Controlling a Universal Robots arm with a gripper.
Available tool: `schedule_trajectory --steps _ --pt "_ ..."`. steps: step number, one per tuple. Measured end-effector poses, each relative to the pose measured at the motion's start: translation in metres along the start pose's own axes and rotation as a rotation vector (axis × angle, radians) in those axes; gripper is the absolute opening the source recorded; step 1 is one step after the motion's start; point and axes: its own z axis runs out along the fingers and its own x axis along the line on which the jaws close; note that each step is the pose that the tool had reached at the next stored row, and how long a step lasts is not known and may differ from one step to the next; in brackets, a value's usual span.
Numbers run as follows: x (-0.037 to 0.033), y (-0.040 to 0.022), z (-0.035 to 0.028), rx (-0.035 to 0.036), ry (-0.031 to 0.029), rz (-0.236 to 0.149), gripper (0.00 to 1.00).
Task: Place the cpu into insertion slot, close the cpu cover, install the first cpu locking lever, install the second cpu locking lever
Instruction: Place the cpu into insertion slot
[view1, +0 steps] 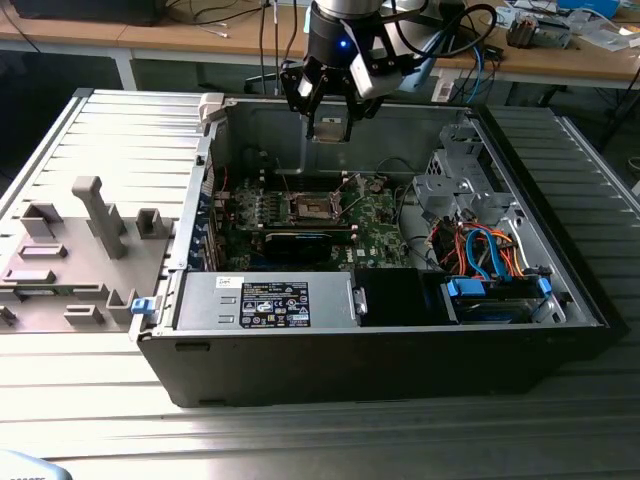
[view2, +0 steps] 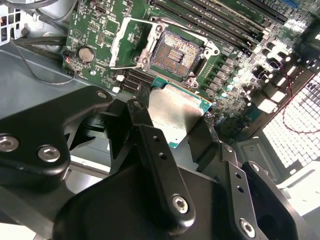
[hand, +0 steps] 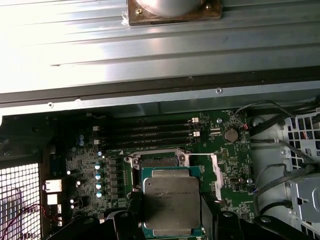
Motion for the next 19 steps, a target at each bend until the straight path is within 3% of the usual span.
schedule_trajectory --steps 19 --pt "0.0000 0.0000 0.0003 -0.0004 -0.0015 0.017 0.55"
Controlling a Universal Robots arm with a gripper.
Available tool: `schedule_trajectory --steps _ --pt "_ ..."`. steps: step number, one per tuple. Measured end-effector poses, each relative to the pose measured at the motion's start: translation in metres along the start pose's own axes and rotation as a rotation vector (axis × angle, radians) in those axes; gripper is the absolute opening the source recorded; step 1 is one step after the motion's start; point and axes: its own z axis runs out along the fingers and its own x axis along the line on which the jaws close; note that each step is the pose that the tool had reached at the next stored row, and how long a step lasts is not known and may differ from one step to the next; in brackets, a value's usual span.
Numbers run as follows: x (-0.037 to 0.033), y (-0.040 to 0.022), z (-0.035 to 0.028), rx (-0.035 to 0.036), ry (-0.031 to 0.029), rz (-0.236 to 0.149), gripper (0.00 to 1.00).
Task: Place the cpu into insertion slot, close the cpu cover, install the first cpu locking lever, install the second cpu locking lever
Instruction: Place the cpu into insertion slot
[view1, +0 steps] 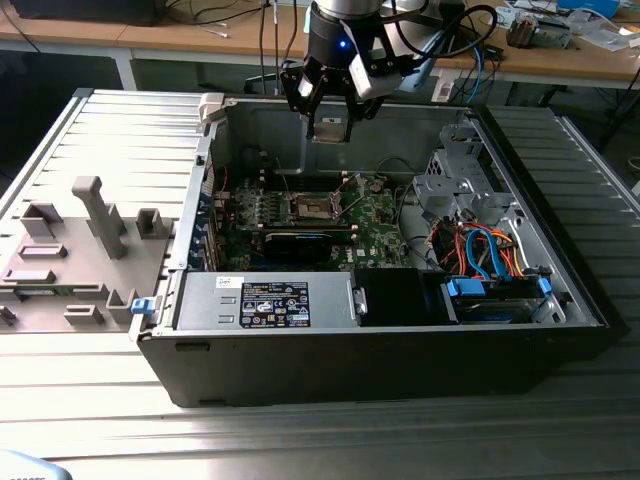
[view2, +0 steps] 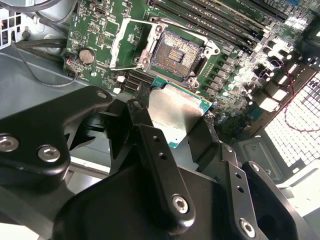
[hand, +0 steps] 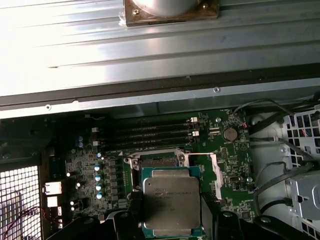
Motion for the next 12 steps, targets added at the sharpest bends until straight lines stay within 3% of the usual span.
schedule_trajectory --steps 2,12 --pt "0.0000 -0.0001 0.0007 -0.0005 -0.0022 0.025 0.55" --pt "0.0000 -0.0001 0.0007 -0.0006 -0.0029 0.033 0.55"
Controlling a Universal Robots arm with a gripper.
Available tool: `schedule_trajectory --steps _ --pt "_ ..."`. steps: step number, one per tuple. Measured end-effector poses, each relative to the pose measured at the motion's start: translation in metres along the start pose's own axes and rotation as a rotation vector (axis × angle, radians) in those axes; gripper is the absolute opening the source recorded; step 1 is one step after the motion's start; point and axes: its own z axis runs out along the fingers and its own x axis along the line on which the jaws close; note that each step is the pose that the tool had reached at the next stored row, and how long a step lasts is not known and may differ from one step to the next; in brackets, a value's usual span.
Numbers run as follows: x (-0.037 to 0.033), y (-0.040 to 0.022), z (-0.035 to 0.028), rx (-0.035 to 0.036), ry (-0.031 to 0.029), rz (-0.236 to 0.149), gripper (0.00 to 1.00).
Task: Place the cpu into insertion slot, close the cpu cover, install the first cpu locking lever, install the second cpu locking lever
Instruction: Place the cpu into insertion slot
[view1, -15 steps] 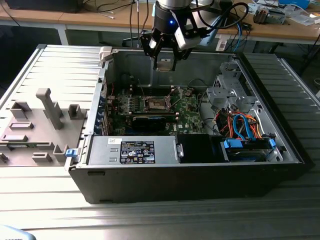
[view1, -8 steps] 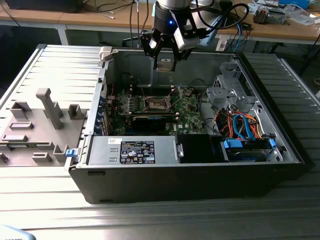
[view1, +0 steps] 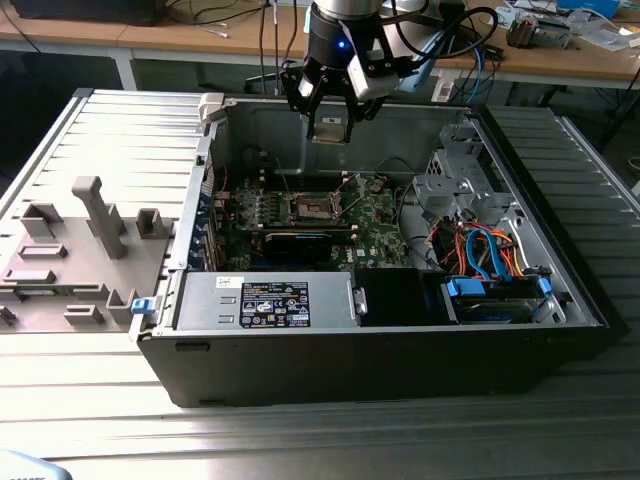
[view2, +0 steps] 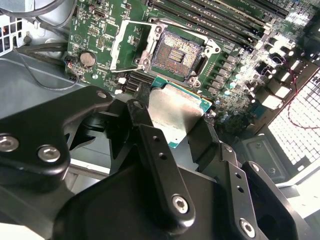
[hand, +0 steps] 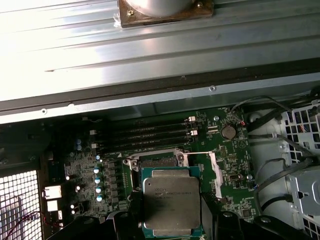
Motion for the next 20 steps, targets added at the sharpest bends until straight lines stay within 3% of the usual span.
schedule_trajectory --steps 20 --pt "0.0000 0.0000 0.0000 -0.0001 -0.0009 0.010 0.55"
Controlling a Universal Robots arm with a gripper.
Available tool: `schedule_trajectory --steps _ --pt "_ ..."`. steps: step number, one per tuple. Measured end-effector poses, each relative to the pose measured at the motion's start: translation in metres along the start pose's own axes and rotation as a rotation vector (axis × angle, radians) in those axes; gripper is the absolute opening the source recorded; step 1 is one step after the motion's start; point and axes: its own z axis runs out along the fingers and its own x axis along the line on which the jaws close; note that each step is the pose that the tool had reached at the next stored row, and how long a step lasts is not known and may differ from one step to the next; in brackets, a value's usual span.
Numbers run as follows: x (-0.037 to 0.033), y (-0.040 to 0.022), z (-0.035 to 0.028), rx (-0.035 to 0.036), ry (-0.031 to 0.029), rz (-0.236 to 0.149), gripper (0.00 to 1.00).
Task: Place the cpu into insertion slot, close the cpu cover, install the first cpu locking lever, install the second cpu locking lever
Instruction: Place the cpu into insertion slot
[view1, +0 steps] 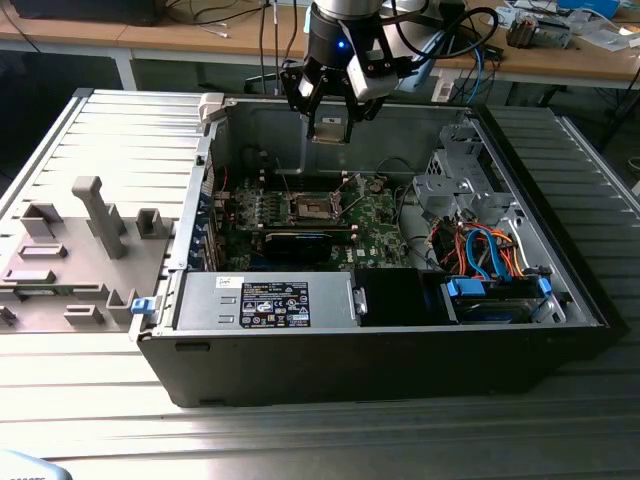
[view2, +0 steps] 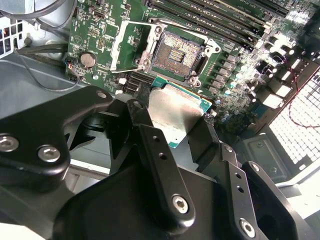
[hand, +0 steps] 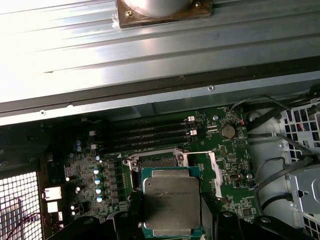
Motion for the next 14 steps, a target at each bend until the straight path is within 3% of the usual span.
schedule_trajectory --steps 14 --pt "0.0000 0.0000 0.0000 -0.0001 -0.0006 0.006 0.55"
